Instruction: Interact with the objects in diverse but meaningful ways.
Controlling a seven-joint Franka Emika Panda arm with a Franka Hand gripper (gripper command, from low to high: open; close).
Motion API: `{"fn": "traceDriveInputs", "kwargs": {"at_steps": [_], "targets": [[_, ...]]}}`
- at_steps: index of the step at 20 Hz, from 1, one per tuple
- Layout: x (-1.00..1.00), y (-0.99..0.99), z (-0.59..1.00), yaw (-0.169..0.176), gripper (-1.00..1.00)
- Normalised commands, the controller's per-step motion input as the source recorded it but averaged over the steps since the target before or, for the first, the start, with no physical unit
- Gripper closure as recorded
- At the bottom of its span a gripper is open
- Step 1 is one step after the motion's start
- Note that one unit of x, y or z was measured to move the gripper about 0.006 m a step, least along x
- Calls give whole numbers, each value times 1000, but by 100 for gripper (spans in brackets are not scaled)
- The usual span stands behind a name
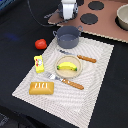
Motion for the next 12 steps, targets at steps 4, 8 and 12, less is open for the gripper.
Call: {"fn": "traceDriveInputs", "kwargs": {"at_steps": [4,8,12], "targets": [[0,20,-119,26,100],[31,24,-22,18,100],[38,11,834,0,100]]}}
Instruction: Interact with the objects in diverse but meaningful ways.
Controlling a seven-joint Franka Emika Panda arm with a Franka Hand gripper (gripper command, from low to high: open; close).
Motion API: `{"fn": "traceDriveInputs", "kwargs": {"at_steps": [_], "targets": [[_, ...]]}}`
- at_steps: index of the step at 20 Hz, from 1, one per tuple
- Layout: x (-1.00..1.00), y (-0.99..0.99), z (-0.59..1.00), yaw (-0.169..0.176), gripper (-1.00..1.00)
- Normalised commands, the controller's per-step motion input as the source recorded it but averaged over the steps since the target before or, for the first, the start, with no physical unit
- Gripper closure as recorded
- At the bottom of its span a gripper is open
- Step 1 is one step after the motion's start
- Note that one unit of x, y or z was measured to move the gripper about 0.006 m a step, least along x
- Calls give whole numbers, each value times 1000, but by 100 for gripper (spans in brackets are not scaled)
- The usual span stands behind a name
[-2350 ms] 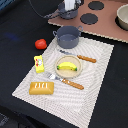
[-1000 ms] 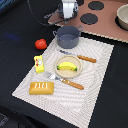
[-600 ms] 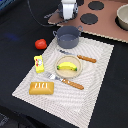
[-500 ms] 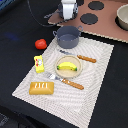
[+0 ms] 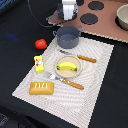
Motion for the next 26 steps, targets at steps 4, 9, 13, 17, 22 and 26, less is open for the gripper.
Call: {"fn": "traceDriveInputs", "kwargs": {"at_steps": [4,9,13,17,22,26], "targets": [[204,23,834,-14,100],[578,59,625,-49,100],[786,81,479,-59,100],[781,82,160,-73,100],[776,128,47,-78,100],[759,154,0,-75,100]]}}
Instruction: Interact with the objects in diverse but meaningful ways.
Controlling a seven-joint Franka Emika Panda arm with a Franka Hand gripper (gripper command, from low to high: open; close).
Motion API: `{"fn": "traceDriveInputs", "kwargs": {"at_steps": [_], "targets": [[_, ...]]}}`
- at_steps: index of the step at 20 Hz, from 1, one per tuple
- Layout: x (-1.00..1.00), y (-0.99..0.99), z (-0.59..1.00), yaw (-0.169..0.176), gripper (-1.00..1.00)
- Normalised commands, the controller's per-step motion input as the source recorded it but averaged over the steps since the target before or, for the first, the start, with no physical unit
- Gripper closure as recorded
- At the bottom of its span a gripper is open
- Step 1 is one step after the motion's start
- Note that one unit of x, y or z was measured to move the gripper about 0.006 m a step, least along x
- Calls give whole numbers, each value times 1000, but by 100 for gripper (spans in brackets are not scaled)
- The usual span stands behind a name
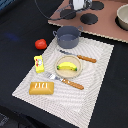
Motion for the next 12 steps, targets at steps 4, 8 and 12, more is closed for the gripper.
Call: {"fn": "traceDriveInputs", "kwargs": {"at_steps": [4,8,12], "targets": [[747,236,17,-70,100],[683,303,19,-64,100],[445,321,0,-29,100]]}}
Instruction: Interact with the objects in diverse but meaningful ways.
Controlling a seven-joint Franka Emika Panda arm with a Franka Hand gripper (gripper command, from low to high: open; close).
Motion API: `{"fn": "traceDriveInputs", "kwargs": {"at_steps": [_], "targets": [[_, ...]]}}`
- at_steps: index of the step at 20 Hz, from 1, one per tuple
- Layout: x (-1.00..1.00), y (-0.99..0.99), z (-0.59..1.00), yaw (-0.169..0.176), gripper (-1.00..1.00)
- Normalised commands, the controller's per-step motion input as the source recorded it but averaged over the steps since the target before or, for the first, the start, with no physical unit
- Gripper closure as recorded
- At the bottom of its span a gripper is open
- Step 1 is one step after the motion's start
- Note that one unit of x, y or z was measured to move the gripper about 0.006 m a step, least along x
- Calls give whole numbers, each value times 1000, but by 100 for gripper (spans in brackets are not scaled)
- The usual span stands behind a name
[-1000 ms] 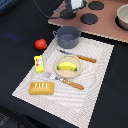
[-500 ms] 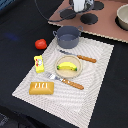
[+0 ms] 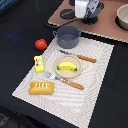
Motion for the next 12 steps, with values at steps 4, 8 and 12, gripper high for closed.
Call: {"fn": "traceDriveInputs", "kwargs": {"at_steps": [4,8,12], "targets": [[356,286,0,-16,100],[151,221,0,0,-100],[0,191,-2,0,-100]]}}
